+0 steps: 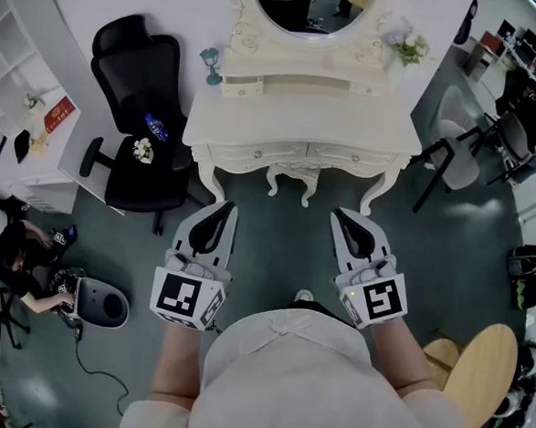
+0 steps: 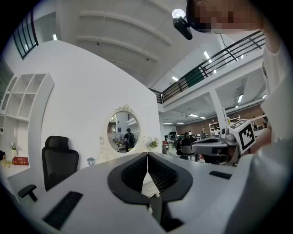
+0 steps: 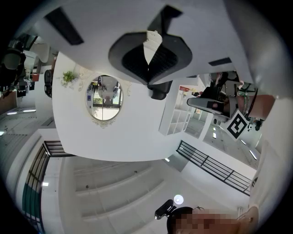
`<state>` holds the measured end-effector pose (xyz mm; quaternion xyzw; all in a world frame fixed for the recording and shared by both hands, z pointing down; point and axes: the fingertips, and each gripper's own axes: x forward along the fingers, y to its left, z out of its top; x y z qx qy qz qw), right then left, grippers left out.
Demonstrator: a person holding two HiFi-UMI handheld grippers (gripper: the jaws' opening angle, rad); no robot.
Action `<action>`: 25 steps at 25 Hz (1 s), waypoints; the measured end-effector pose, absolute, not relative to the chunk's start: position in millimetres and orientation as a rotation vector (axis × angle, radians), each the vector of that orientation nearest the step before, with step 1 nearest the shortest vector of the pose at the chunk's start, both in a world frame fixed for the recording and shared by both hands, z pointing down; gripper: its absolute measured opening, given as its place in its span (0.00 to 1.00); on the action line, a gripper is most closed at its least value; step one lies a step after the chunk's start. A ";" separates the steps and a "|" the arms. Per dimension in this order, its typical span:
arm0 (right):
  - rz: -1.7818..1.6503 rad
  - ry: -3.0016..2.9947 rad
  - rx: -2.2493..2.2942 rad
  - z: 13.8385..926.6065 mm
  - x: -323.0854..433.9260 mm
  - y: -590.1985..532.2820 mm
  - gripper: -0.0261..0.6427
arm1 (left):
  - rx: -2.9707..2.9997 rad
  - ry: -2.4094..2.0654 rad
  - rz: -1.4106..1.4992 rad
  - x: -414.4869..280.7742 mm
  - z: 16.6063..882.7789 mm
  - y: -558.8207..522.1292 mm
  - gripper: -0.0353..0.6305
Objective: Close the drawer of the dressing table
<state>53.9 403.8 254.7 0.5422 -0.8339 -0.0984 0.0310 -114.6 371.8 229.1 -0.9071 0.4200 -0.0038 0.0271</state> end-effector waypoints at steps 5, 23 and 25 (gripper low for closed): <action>-0.293 -2.570 1.679 257.4 55.6 401.6 0.04 | -2.806 1.298 -0.008 -115.3 231.8 369.4 0.08; -0.223 -2.555 1.695 269.5 42.9 376.3 0.05 | -2.830 1.431 0.154 -137.8 246.4 341.4 0.64; -0.229 -2.560 1.681 271.0 40.7 368.4 0.05 | -2.829 1.447 0.128 -140.4 250.7 334.8 0.64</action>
